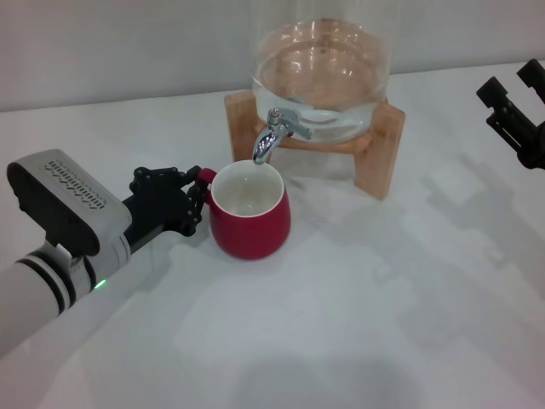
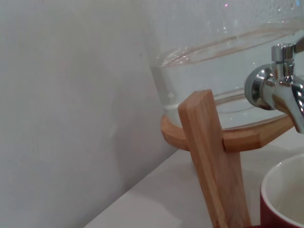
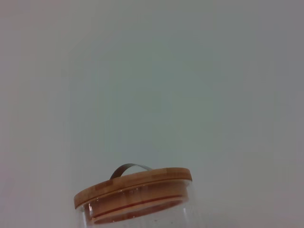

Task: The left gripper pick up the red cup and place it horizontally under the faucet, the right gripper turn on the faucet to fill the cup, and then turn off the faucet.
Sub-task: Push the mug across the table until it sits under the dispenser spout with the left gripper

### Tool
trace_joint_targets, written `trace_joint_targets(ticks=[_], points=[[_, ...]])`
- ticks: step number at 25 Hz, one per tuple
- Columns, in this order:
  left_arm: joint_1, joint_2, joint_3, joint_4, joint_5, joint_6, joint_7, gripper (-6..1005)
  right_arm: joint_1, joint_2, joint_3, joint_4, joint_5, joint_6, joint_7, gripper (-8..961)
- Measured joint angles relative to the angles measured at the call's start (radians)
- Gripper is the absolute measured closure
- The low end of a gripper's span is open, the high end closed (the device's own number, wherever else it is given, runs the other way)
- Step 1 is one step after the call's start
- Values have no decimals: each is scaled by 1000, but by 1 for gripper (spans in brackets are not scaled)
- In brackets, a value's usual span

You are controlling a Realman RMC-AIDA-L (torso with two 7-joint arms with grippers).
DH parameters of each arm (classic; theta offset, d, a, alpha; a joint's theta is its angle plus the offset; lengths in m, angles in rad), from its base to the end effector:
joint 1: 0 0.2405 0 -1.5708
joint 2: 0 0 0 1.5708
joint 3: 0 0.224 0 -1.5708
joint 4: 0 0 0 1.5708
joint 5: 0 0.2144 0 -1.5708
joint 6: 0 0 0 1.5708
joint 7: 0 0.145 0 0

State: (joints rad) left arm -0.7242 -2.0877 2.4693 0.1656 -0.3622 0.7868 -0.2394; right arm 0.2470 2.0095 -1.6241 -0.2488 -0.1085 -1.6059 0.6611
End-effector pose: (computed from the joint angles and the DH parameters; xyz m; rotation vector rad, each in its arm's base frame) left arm -0.2254 0.3595 -0.0970 -2.3425 -0.1825 -0.3973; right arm 0.2865 0.2682 0.0508 -1.6957 0.4578 1.2707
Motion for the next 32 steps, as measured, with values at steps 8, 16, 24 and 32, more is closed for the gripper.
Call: trace_joint_targets(ticks=[8, 16, 24, 32], points=[[-6, 0, 2, 0, 0, 0, 0, 876, 0, 0, 0, 0, -1, -2, 0, 98], [-7, 0, 3, 0, 1, 0, 4, 876, -2, 0, -5, 0, 0, -8, 0, 99], [-9, 0, 4, 19, 16, 0, 13, 875, -2, 0, -13, 0, 0, -6, 1, 98], [-4, 0, 0, 22, 16, 0, 32, 876, -3, 0, -13, 0, 0, -7, 3, 98]])
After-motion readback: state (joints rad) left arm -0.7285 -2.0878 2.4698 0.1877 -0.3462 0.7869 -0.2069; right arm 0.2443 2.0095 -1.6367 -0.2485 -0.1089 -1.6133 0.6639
